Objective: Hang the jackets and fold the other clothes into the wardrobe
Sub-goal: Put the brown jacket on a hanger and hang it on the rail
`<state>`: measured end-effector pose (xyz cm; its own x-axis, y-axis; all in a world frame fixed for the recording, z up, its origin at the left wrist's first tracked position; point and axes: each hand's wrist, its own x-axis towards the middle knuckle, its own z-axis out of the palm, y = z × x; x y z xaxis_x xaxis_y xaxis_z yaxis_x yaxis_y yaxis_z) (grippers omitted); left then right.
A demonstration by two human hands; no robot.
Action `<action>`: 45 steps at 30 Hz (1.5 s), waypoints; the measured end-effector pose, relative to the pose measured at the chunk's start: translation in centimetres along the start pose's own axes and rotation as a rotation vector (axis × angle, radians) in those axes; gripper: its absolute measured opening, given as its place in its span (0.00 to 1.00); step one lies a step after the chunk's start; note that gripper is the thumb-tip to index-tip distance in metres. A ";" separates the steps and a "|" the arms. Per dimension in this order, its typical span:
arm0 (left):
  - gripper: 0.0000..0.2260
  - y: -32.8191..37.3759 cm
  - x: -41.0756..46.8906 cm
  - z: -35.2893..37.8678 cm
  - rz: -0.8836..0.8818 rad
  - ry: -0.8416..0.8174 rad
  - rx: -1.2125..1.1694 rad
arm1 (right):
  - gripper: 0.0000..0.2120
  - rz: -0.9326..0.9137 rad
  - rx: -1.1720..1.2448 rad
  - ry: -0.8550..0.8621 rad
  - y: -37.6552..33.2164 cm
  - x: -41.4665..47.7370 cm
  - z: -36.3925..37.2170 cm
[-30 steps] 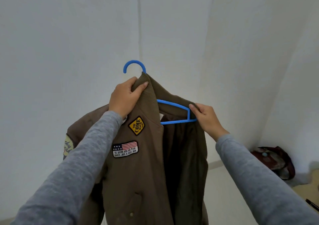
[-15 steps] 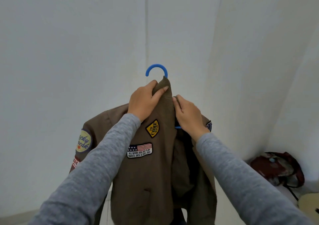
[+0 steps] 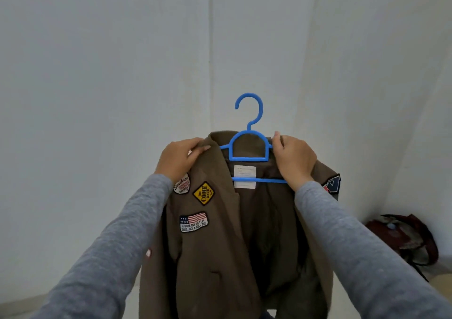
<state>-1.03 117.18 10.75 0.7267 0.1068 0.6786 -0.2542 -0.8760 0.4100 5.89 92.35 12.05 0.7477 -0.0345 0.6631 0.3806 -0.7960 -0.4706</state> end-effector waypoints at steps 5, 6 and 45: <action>0.14 -2.0 -0.9 -0.2 -0.211 -0.466 -0.105 | 0.23 0.032 -0.016 0.000 1.1 -0.1 -0.4; 0.12 -2.6 -1.1 -0.2 -0.221 -0.480 -0.080 | 0.23 0.038 -0.008 0.006 1.3 0.0 -0.6; 0.15 7.6 2.2 1.2 -0.128 0.333 -0.432 | 0.16 -0.234 0.432 0.428 1.2 -2.3 -3.3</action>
<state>-0.60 110.22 14.60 0.5458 0.4036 0.7343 -0.4670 -0.5811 0.6665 2.83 89.49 11.90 0.3701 -0.1983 0.9076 0.7580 -0.5002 -0.4185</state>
